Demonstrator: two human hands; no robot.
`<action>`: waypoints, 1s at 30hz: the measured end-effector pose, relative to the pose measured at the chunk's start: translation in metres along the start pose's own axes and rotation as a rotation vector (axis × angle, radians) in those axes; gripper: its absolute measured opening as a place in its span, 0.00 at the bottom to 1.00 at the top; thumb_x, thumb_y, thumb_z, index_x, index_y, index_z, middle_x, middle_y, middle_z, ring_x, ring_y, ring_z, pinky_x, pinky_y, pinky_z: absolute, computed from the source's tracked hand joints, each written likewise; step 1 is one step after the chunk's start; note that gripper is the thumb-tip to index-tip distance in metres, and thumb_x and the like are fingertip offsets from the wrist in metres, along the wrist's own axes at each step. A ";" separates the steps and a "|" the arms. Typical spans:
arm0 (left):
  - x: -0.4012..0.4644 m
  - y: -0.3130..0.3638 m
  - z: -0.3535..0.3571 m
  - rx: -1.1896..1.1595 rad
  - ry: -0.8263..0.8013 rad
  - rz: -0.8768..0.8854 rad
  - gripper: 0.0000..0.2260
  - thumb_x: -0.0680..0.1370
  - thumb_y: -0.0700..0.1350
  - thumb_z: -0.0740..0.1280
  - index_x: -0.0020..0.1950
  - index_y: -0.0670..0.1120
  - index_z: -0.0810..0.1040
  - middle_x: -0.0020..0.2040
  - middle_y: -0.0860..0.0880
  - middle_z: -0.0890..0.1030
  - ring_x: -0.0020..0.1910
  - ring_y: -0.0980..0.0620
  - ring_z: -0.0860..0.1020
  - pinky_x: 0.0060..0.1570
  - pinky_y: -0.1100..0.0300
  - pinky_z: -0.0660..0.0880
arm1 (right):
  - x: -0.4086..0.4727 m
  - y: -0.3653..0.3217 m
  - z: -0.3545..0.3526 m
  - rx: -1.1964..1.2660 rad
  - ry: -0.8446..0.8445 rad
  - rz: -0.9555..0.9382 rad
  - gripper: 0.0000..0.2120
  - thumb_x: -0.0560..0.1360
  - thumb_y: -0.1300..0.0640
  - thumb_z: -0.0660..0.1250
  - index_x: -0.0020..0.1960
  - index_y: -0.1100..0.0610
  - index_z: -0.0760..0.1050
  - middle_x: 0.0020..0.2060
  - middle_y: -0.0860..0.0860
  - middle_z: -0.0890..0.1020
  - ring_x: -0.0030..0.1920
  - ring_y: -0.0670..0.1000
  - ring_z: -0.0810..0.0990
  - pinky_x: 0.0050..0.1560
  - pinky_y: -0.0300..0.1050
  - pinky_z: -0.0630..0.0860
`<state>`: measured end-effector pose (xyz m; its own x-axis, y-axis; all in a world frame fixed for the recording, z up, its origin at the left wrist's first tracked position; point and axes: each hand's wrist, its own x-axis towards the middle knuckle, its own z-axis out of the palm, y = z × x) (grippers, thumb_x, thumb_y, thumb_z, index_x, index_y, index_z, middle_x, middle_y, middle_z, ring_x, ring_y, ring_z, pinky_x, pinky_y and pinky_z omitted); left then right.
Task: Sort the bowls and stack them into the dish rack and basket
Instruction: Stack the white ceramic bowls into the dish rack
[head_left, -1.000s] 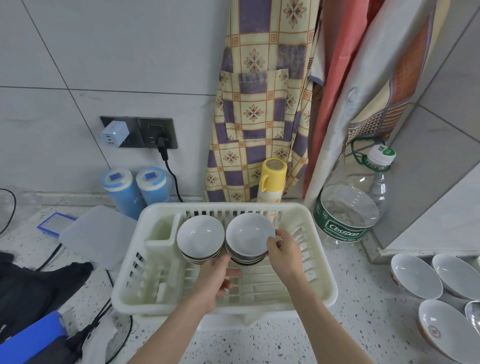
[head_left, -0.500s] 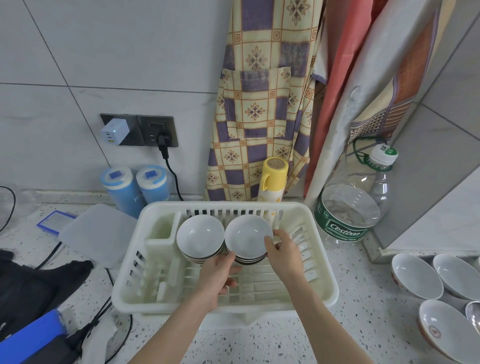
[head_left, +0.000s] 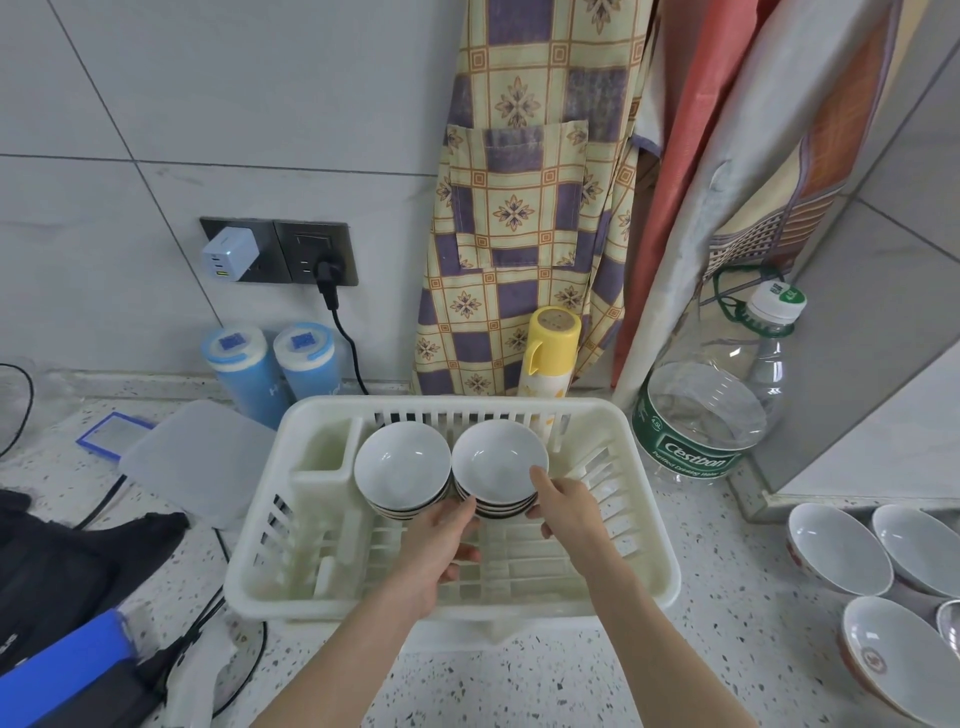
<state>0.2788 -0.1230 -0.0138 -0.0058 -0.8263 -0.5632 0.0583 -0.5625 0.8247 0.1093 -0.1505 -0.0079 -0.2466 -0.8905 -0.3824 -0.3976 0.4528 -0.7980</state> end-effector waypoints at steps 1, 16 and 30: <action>0.000 0.000 0.000 -0.007 -0.004 -0.003 0.13 0.78 0.54 0.68 0.58 0.49 0.79 0.54 0.50 0.84 0.29 0.54 0.78 0.23 0.64 0.61 | 0.000 0.000 0.000 0.003 -0.003 0.000 0.19 0.78 0.43 0.58 0.40 0.55 0.77 0.37 0.52 0.85 0.24 0.47 0.73 0.40 0.46 0.75; -0.009 0.007 -0.004 -0.112 0.009 -0.015 0.08 0.78 0.40 0.65 0.56 0.40 0.78 0.52 0.42 0.86 0.28 0.54 0.74 0.23 0.65 0.63 | -0.015 -0.001 -0.002 -0.249 -0.011 -0.024 0.27 0.76 0.35 0.49 0.48 0.53 0.76 0.45 0.54 0.83 0.43 0.55 0.81 0.51 0.52 0.77; -0.094 -0.018 -0.009 -0.031 -0.062 0.056 0.08 0.77 0.43 0.69 0.55 0.42 0.80 0.40 0.46 0.86 0.25 0.57 0.70 0.22 0.65 0.63 | -0.100 0.025 -0.061 -0.246 0.348 -0.223 0.16 0.80 0.47 0.58 0.65 0.48 0.75 0.43 0.46 0.84 0.42 0.50 0.82 0.44 0.49 0.80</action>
<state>0.2871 -0.0350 0.0235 -0.0633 -0.8569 -0.5116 0.0915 -0.5154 0.8520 0.0700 -0.0472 0.0392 -0.3955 -0.9185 -0.0022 -0.6616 0.2866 -0.6929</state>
